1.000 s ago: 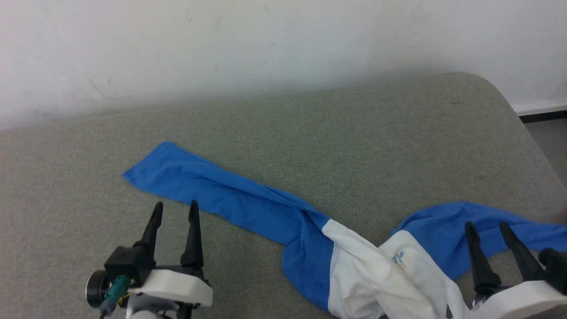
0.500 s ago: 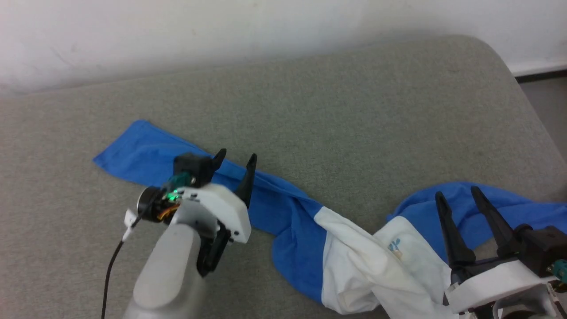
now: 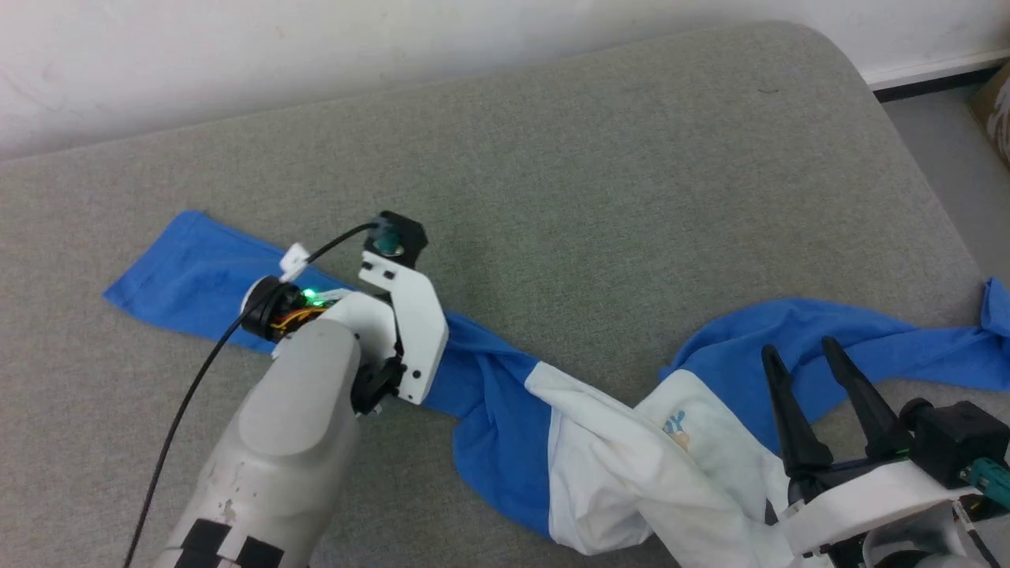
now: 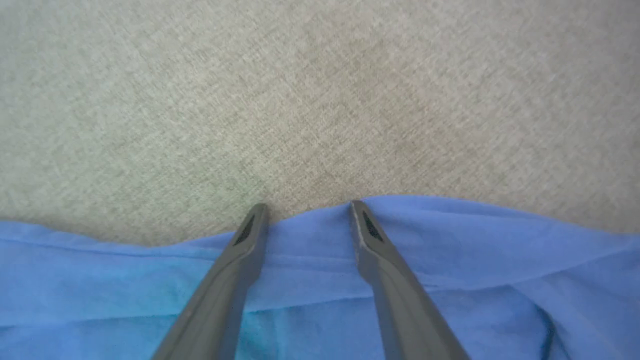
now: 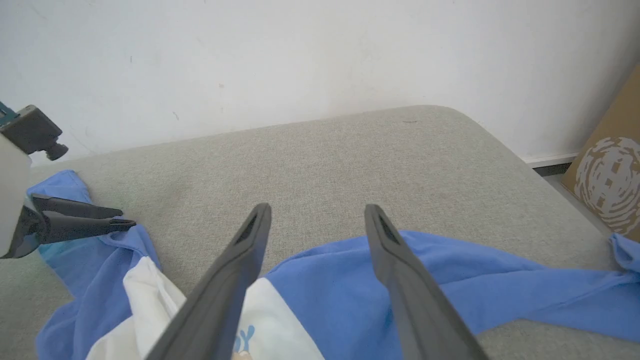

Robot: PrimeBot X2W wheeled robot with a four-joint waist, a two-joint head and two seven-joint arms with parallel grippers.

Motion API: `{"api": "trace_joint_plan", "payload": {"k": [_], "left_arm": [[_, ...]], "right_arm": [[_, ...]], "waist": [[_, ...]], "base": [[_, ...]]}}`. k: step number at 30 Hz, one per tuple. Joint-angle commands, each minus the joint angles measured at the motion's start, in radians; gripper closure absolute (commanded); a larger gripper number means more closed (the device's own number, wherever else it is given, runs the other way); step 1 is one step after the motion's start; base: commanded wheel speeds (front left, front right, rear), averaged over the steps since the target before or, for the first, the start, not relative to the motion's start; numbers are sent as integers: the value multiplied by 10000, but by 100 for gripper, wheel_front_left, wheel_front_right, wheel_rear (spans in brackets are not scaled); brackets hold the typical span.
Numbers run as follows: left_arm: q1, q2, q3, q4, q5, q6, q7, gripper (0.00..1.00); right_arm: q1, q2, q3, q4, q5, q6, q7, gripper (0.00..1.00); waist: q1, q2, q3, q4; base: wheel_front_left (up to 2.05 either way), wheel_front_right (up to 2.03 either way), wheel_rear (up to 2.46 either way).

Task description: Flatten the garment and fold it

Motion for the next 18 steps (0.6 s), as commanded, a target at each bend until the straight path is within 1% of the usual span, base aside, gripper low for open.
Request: {"api": "trace_joint_plan", "payload": {"k": [1,2,4,6,8,11,14,16,18], "left_arm": [[690,290,-377,617,170,-58,722,100],[714,366,-740,618,68,-65,1122,100],[659,651,-1487,366,-184,-70,1491,100],[506,1007,-1936,-85,-552,-72,1509,100],[285,1422,-2156,-655,-811,-73,1282,100],[1,2032,-2217,-1512,-956,-74,983,100],[-192,2476,-2026,-2354,-978,-54,700,100],[-298,2711,-1841,-2980,-914,104,409,100],[-387,2926,-1579,-3658,-818,403,29,100]], "right_arm": [[-180,28,25,22,47,-6,-85,0],[-191,36,52,46,87,-6,-101,0],[-235,53,120,91,116,-6,-126,0],[-289,71,174,133,149,-6,-160,0],[-314,86,177,162,160,-6,-202,0],[-289,107,106,214,152,-6,-243,0],[-210,135,20,248,122,-6,-267,0],[-162,156,-23,240,106,-6,-277,0],[-115,174,-106,204,86,-6,-274,0]], "waist": [[1,0,-16,3],[1,0,-21,4],[1,0,-26,-19],[1,0,-38,-38],[1,0,-77,-36],[1,0,-173,21],[1,0,-284,143],[1,0,-363,245],[1,0,-437,389]], "base": [[0,0,0],[0,0,0],[0,0,0],[0,0,0],[0,0,0],[0,0,0],[0,0,0],[0,0,0],[0,0,0]]}}
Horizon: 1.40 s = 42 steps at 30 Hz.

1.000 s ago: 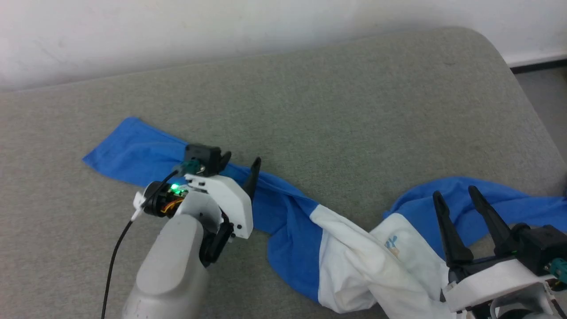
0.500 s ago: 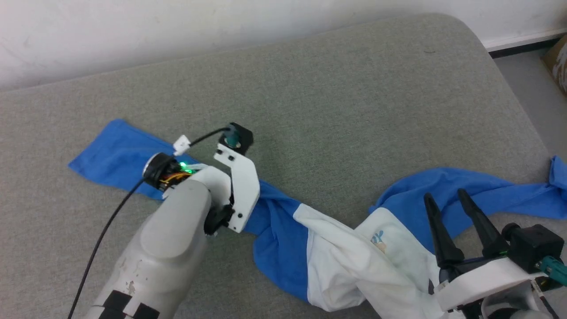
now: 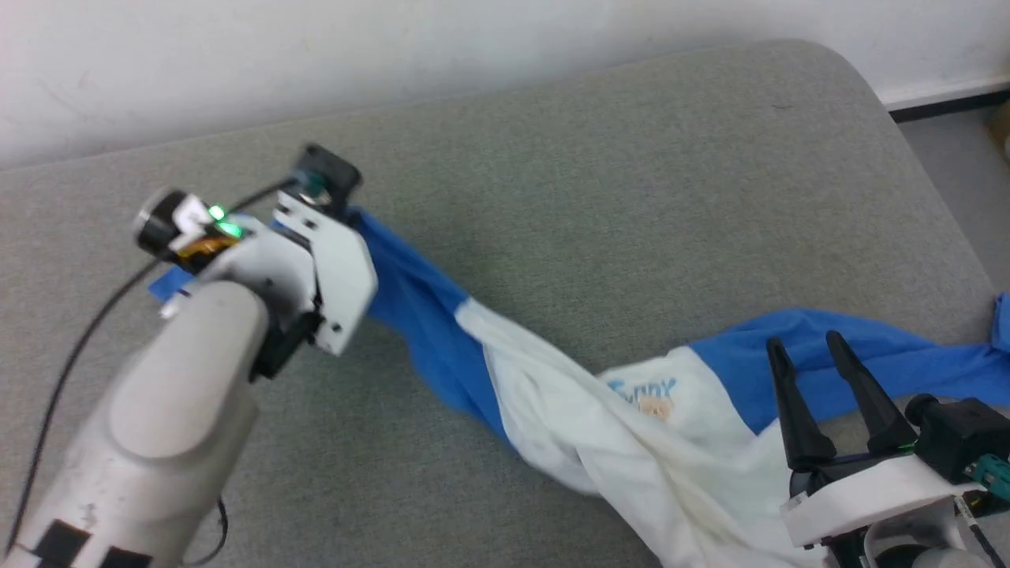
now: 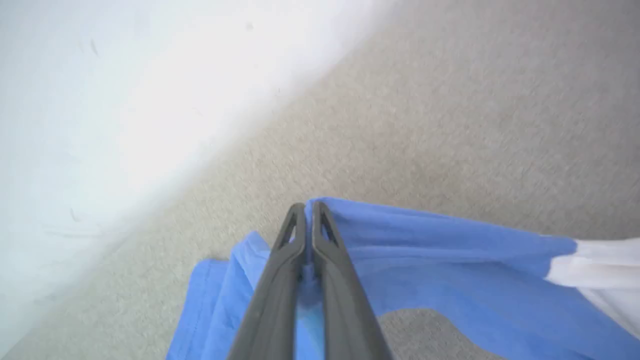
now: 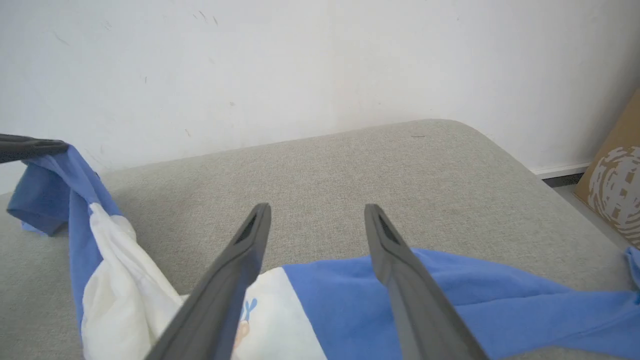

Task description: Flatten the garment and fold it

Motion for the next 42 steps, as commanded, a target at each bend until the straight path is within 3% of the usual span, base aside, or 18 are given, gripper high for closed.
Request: {"api": "trace_joint_plan", "payload": {"k": [1,6,11,15,20,27,28,29,37,42], "left_arm": [[-175,213,228,-347,141,258,-244,100],[570,787,1407,-2278,-52,1440,-1026,100],[3323,1163,2867,-4106,-770,2928,-1410,100],[6105,840,3595,-5075,-1276,4025,-1715,100],[8514,127,3826,-5057,-1866,4618,-2127,100],[9658,-580,4147,-3867,-2585,4692,-2835,100],[9657,-677,4177,-3775,-2725,4596,-2942,74],[9605,-760,4203,-3712,-2821,4505,-3085,0],[8368,-800,4418,-3873,-2629,3881,-4830,0],[7112,-468,3571,-3996,-2338,3093,-4372,0]], "right_arm": [[51,33,-39,-41,-14,-6,-30,0],[158,56,-162,-176,-102,-6,30,0],[387,82,-283,-279,-102,-6,105,0],[537,97,-357,-349,-150,-6,223,0],[602,104,-406,-502,-246,-6,410,0],[762,109,-396,-648,-329,-6,665,0],[790,109,-402,-668,-335,-6,701,0],[816,110,-413,-694,-340,-6,734,0],[935,116,-465,-881,-359,-6,907,0],[963,120,-497,-960,-351,-6,954,0]], "waist": [[-1,0,-142,200],[-1,0,-347,603],[-1,0,-484,1048],[-1,0,-551,1419],[-1,0,-682,1757],[-1,0,-992,1970],[-1,0,-1033,1983],[-1,0,-1063,1994],[-1,0,-1259,1911],[-1,0,-1186,1802]], "base": [[0,0,0],[0,0,0],[0,0,0],[0,0,0],[0,0,0],[0,0,0],[0,0,0],[0,0,0],[0,0,0],[0,0,0]]}}
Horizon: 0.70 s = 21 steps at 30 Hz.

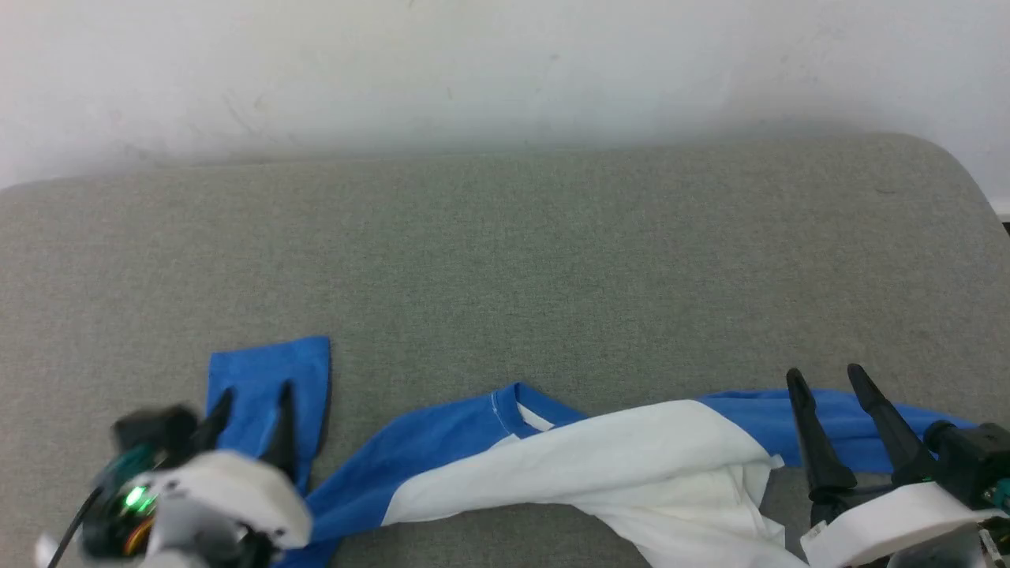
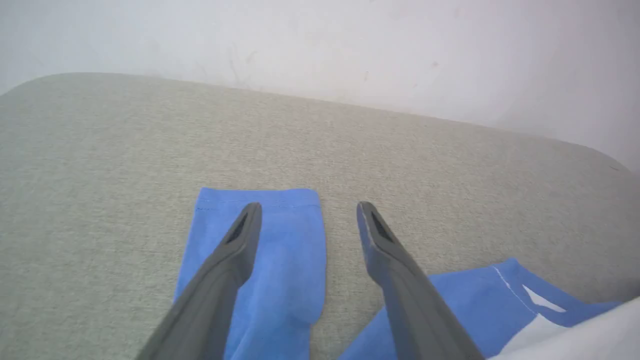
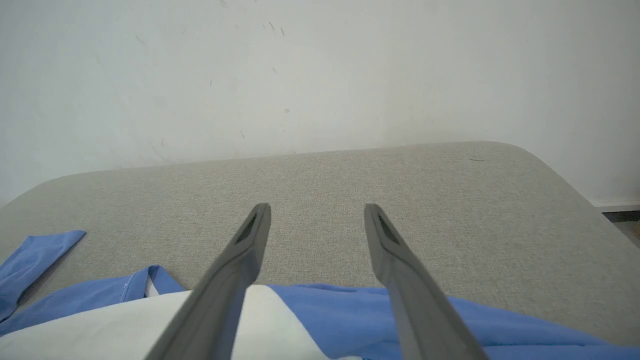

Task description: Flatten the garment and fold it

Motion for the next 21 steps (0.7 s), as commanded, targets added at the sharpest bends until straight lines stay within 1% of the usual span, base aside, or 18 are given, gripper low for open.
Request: {"api": "trace_joint_plan", "payload": {"k": [1,4,7,10,14,16,19,20,21], "left_arm": [[-677,82,-461,15,154,-386,423,0],[-1737,184,-1514,262,320,-1177,1493,0],[-2731,286,-2435,849,498,-1963,2563,0],[-3494,308,-3167,1583,600,-2607,3568,0],[-4122,492,-3709,2651,641,-3058,4698,0],[-4313,630,-3947,3052,665,-3203,5177,0],[-4374,779,-4378,3518,465,-3381,6297,0],[-4402,847,-4541,3544,426,-3436,6600,10],[-4425,889,-4666,3537,338,-3481,6846,56]], "right_arm": [[46,32,-3,-67,-70,-6,48,0],[-64,34,51,-56,-59,-6,62,0],[-208,35,135,-12,-38,-6,51,0],[-351,36,219,92,7,-6,12,0],[-512,37,301,323,96,-6,-67,0],[-545,37,295,447,142,-6,-127,0],[-569,38,270,610,184,-6,-206,0],[-583,38,272,653,201,-6,-229,0],[-587,38,260,699,224,-6,-246,0]], "waist": [[1,0,97,-78],[1,0,250,-222],[1,0,429,-467],[1,0,600,-754],[1,0,769,-1180],[1,0,818,-1343],[1,0,855,-1507],[1,0,868,-1548],[1,0,870,-1568]], "base": [[0,0,0],[0,0,0],[0,0,0],[0,0,0],[0,0,0],[0,0,0],[0,0,0],[0,0,0],[0,0,0]]}}
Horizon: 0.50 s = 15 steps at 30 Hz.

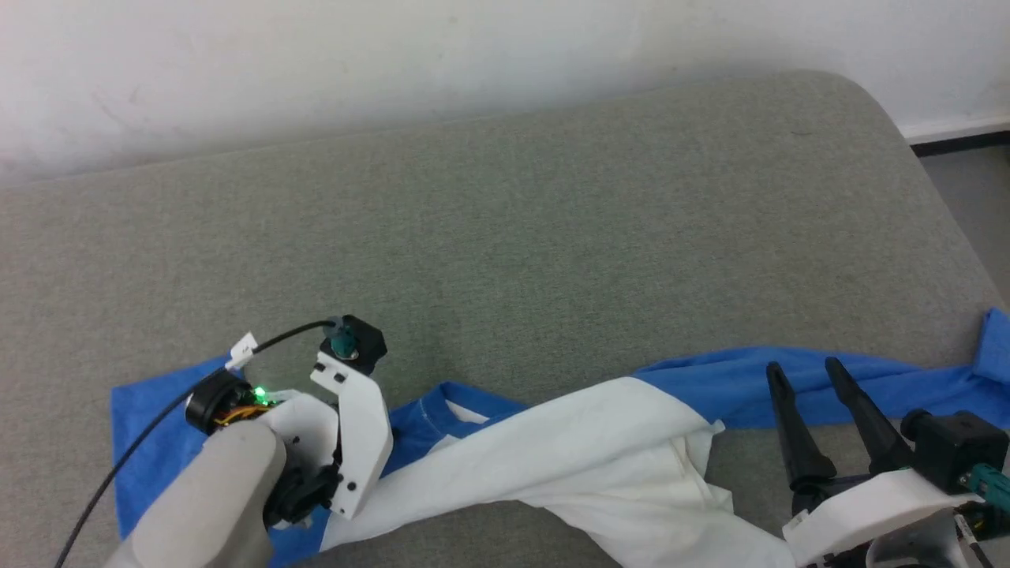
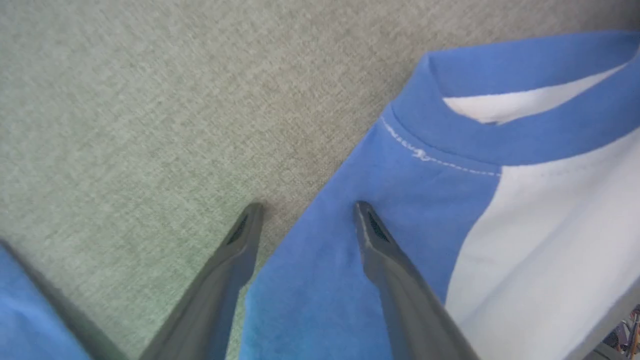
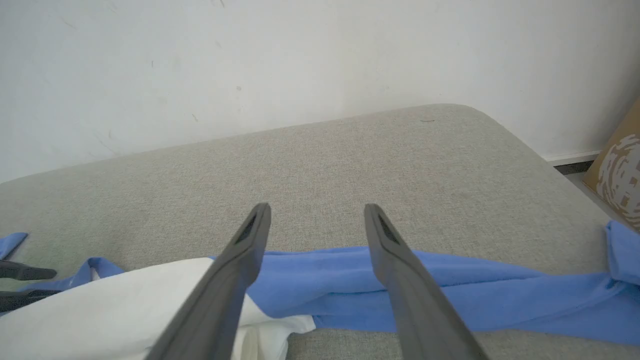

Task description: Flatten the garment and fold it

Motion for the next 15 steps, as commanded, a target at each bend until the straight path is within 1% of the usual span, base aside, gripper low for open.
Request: {"api": "trace_joint_plan", "payload": {"k": [1,2,4,6,7,8,12,15], "left_arm": [[211,52,-432,216,-158,-129,503,85],[148,127,-557,144,-169,-159,618,100],[-5,230,-671,-11,-250,-195,649,100],[-261,299,-506,-155,-188,-167,246,100],[-410,281,-306,-222,-160,-44,-105,100],[-410,281,-306,-222,-160,-44,-105,100],[-1109,130,841,-333,-88,848,-1775,100],[-1616,-23,1537,-182,-106,1367,-2767,100]], "right_arm": [[-136,29,-22,81,93,-6,-72,0],[-147,29,-23,112,97,-6,-87,0],[-179,29,-4,170,121,-6,-114,0],[-223,29,22,221,142,-6,-121,0],[-247,29,24,237,146,-6,-120,0],[-247,29,24,237,146,-6,-120,0],[-287,29,-23,260,115,-6,-108,0],[-301,29,-29,265,82,-6,-93,0]], "waist": [[1,0,113,-171],[1,0,126,-180],[1,0,130,-196],[1,0,118,-202],[1,0,111,-199],[1,0,111,-199],[1,0,66,-166],[1,0,67,-137]], "base": [[0,0,0],[0,0,0],[0,0,0],[0,0,0],[0,0,0],[0,0,0],[0,0,0],[0,0,0]]}}
